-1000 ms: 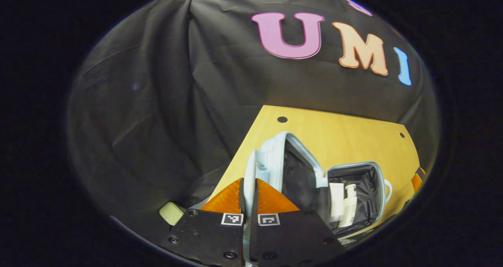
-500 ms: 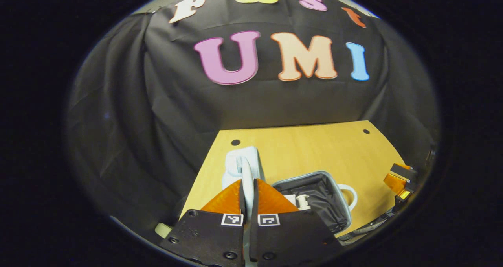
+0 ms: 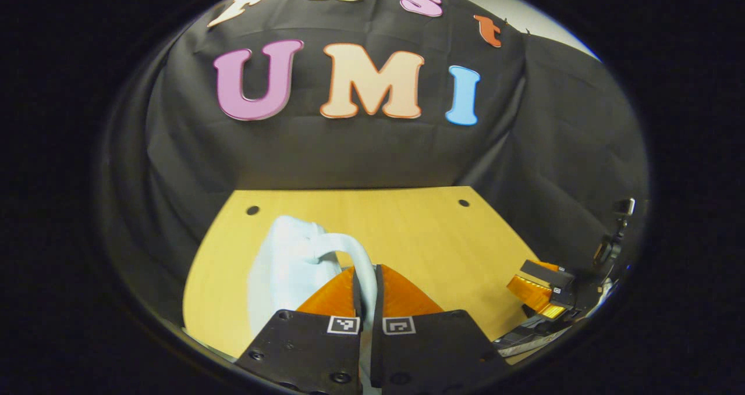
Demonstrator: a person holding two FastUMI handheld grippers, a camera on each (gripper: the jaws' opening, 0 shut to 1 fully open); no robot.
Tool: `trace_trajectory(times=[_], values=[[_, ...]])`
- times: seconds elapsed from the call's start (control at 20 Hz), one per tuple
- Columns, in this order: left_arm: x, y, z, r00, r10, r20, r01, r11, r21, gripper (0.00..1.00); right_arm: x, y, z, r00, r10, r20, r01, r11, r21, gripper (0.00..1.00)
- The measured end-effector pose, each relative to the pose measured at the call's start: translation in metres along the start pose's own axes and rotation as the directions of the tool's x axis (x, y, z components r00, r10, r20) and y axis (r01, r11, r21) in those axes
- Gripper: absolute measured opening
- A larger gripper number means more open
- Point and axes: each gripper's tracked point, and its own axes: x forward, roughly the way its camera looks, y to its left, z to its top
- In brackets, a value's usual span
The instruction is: First open the suitcase, pack the skin care products into it, and then close the suitcase.
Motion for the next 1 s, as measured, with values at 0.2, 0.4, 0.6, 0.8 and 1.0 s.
trace_trajectory(times=[0.2,0.4,0.6,0.8,1.0], values=[[0.029,-0.037,-0.032,0.996,-0.079,-0.052,0.076,0.996,-0.042,0.01,-0.017,-0.039,0.003,0.998,-0.057,0.001,0.057,0.998,0.001,0.93],[0.060,-0.057,-0.077,0.986,-0.089,-0.144,0.086,0.996,-0.027,0.01,-0.031,-0.074,0.003,0.994,-0.112,-0.003,0.112,0.994,0.011,0.93],[0.085,-0.069,-0.119,0.971,-0.071,-0.230,0.074,0.997,0.008,0.03,-0.039,-0.092,0.006,0.990,-0.138,0.003,0.138,0.990,0.017,0.93],[0.105,-0.073,-0.156,0.952,-0.051,-0.301,0.057,0.998,0.012,0.04,-0.041,-0.097,0.007,0.991,-0.137,0.001,0.137,0.991,0.013,0.93],[0.105,-0.082,-0.153,0.961,-0.019,-0.278,0.032,0.999,0.042,0.19,-0.039,-0.100,0.018,0.993,-0.119,0.016,0.119,0.993,-0.008,0.93]])
